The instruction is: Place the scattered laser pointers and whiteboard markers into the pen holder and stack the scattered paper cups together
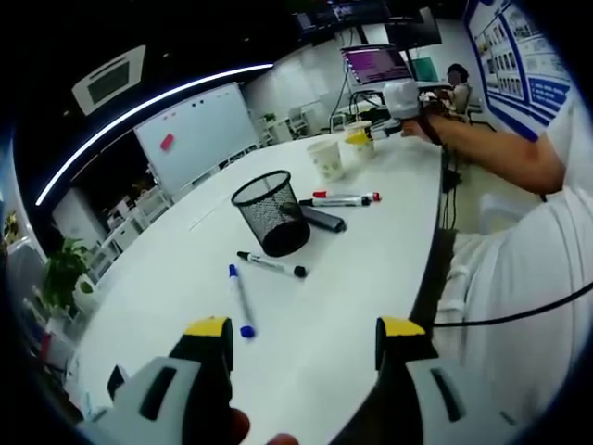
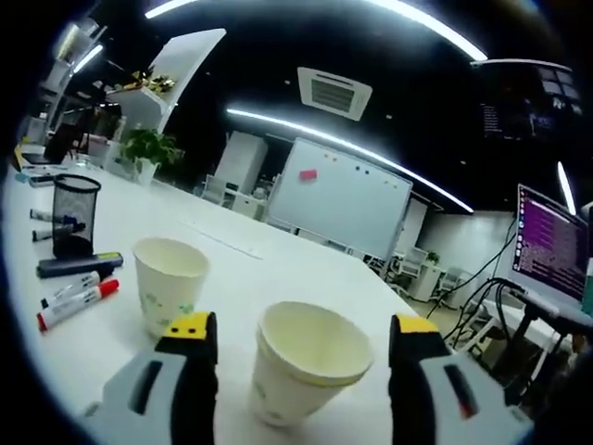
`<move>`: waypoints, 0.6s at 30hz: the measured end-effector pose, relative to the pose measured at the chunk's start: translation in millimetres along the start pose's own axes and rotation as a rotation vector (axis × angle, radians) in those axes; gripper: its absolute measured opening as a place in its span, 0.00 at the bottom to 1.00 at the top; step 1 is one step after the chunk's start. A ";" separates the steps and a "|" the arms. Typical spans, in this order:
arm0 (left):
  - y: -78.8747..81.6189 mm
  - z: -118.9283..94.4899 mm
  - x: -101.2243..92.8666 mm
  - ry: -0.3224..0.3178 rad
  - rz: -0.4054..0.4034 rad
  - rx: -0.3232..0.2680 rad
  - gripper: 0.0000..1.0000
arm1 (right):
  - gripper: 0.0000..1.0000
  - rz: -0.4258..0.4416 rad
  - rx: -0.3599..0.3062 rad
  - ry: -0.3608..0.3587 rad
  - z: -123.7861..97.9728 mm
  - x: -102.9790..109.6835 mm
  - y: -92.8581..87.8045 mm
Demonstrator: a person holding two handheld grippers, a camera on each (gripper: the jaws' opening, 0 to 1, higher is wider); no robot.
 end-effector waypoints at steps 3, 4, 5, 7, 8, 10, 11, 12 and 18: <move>0.9 -0.9 -0.8 0.002 0.001 -0.002 0.63 | 0.77 0.033 -0.032 0.001 -1.0 -2.1 2.2; 1.4 -1.0 -1.0 0.002 -0.001 -0.004 0.63 | 0.78 0.044 -0.052 0.013 0.4 -0.2 4.6; 2.0 -1.0 -1.1 0.002 -0.001 -0.005 0.63 | 0.79 0.050 -0.055 0.016 0.4 -0.1 5.5; 3.0 -0.7 -1.7 0.002 0.002 -0.005 0.63 | 0.82 0.061 -0.052 0.006 -1.7 -4.2 5.9; 3.2 -0.8 -2.0 0.001 0.002 -0.006 0.63 | 0.82 0.067 -0.054 -0.003 -3.1 -5.5 7.1; 3.6 -0.9 -2.9 -0.001 0.001 -0.007 0.63 | 0.83 0.082 -0.064 0.001 -4.0 -4.6 7.3; 3.4 -0.9 -3.3 -0.002 0.002 -0.005 0.63 | 0.83 0.083 -0.069 0.002 -5.0 -4.6 8.2; 3.1 -0.9 -3.4 -0.002 0.003 -0.004 0.63 | 0.83 0.082 -0.075 0.003 -5.7 -4.5 9.3; 1.8 -0.8 -4.1 -0.004 0.002 -0.001 0.63 | 0.87 0.110 -0.124 0.016 -5.1 -9.9 19.4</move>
Point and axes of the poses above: the point that each gripper's makers call its tool centre point, and the gripper's own axes: z roughly forward along the fingers, x roughly to its left, y roughly out of its top, the point moved 9 cm from there along -z, roughly backward along the fingers, and after that the axes turned 13 degrees about y, right-handed, at the moved point
